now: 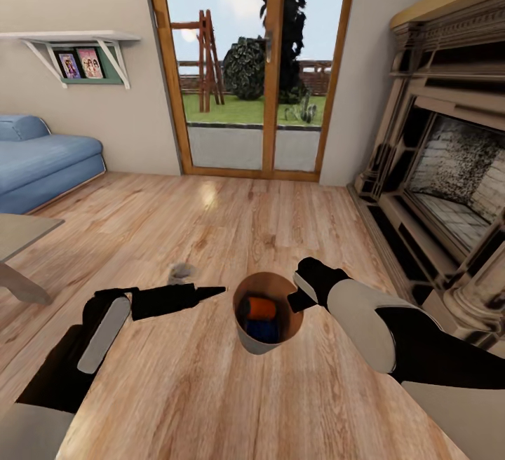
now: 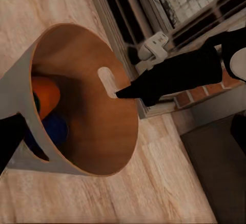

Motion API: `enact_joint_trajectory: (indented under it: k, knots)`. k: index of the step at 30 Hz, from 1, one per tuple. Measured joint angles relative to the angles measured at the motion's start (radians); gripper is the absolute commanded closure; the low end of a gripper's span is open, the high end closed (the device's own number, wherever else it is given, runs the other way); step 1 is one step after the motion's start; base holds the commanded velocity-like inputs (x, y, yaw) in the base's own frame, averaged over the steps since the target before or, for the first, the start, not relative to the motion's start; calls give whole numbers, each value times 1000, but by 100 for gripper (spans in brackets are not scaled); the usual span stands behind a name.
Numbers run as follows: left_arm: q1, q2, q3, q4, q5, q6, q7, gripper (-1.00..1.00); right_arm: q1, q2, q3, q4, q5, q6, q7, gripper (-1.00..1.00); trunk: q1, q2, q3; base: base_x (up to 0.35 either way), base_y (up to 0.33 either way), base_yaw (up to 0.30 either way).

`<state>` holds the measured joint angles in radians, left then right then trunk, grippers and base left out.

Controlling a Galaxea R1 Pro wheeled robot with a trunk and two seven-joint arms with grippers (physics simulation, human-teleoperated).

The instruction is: Put the three can of soda from the living room inside the tash can in the kitchen.

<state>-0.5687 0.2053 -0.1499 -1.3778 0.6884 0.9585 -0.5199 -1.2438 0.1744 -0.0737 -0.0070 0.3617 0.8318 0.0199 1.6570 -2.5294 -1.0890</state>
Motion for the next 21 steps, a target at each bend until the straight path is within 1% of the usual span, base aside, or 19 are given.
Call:
enact_joint_trajectory:
  k: [1,2,3,4,5,6,7,8,10,11,13,15,16,18,19,20,21]
  knots:
    - [0,38,10,-31,-1,0,2,-100,0,0,1,0,0,0,0,100,0,0,0,0,0,0]
    - [1,52,20,-40,0,0,3,-100,0,0,0,0,1,0,0,100,0,0,0,0,0,0]
    - [1,76,48,-52,-2,0,4,-100,0,0,1,0,1,0,0,100,0,0,0,0,0,0]
    - [2,86,67,-56,-1,0,4,-100,0,0,2,0,2,0,-1,100,0,0,0,0,0,0]
    - [4,101,97,-62,-4,0,8,-100,0,0,2,0,3,0,-1,100,0,0,0,0,0,0]
    - [6,110,119,-66,-15,-2,24,-100,0,0,2,0,3,0,-2,100,0,0,0,0,0,0]
    - [6,114,128,-68,-26,-3,36,-100,0,0,1,0,2,0,-2,100,0,0,0,0,0,0]
    - [8,119,139,-71,-57,-7,67,-100,0,0,0,-1,2,1,-2,100,0,0,0,0,0,0]
    - [10,121,146,-80,-98,-14,103,-100,0,0,-1,-1,1,1,-3,100,0,0,0,0,0,0]
    - [12,120,151,-90,-147,-29,140,-100,0,0,-2,-1,1,1,-4,100,0,0,0,0,0,0]
    - [15,117,154,-101,-246,-92,221,-100,0,0,-2,-4,2,2,-6,100,0,0,0,0,0,0]
    - [25,115,153,-104,-289,-127,267,-100,0,0,-1,-5,3,3,-7,100,0,0,0,0,0,0]
    - [47,113,152,-106,-326,-158,315,-100,0,0,-2,-7,2,6,-8,100,0,0,0,0,0,0]
    - [76,109,151,-108,-353,-191,370,-100,-1,0,-4,-10,3,9,-10,100,0,0,0,0,0,0]
    - [118,105,151,-110,-378,-250,453,-100,-1,0,-6,-13,1,13,-13,100,0,0,0,0,0,0]
    - [134,104,150,-109,-383,-274,481,-100,-1,0,-6,-14,1,16,-13,100,0,0,0,0,0,0]
    - [171,99,149,-106,-393,-341,537,-100,-1,0,-8,-16,-1,28,-15,100,0,0,0,0,0,0]
